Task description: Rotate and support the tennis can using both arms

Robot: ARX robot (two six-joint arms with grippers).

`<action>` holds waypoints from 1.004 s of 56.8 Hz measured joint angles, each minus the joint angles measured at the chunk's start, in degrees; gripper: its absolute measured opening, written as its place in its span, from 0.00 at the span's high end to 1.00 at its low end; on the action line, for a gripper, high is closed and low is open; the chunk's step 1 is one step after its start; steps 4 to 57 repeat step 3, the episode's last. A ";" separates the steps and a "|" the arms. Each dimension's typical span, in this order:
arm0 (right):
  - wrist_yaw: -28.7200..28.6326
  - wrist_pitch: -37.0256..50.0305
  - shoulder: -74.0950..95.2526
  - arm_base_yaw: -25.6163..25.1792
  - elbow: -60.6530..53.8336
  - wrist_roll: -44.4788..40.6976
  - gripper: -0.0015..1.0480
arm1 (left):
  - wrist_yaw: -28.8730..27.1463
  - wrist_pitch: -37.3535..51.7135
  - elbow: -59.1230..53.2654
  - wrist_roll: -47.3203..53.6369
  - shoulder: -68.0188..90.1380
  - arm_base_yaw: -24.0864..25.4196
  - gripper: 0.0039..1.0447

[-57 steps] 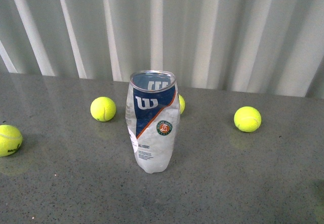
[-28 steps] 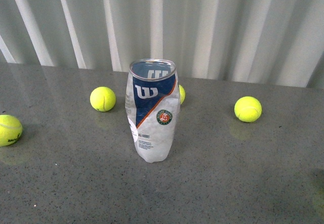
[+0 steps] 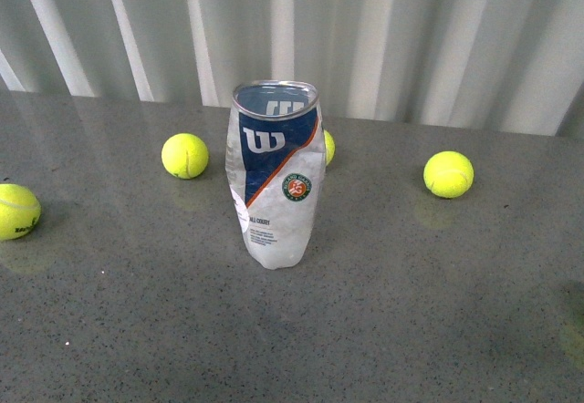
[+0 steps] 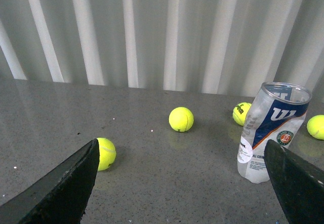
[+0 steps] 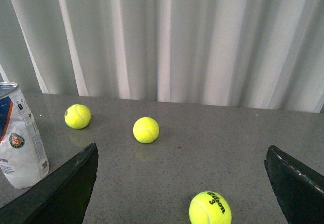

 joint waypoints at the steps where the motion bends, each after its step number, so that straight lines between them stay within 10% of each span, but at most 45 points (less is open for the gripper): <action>1: 0.00 0.00 0.00 0.00 0.00 0.00 0.07 | 0.00 0.00 0.00 0.00 0.00 0.00 0.06; 57: 0.00 0.00 0.00 0.00 0.00 0.00 0.07 | 0.00 0.00 0.00 0.00 0.00 0.00 0.06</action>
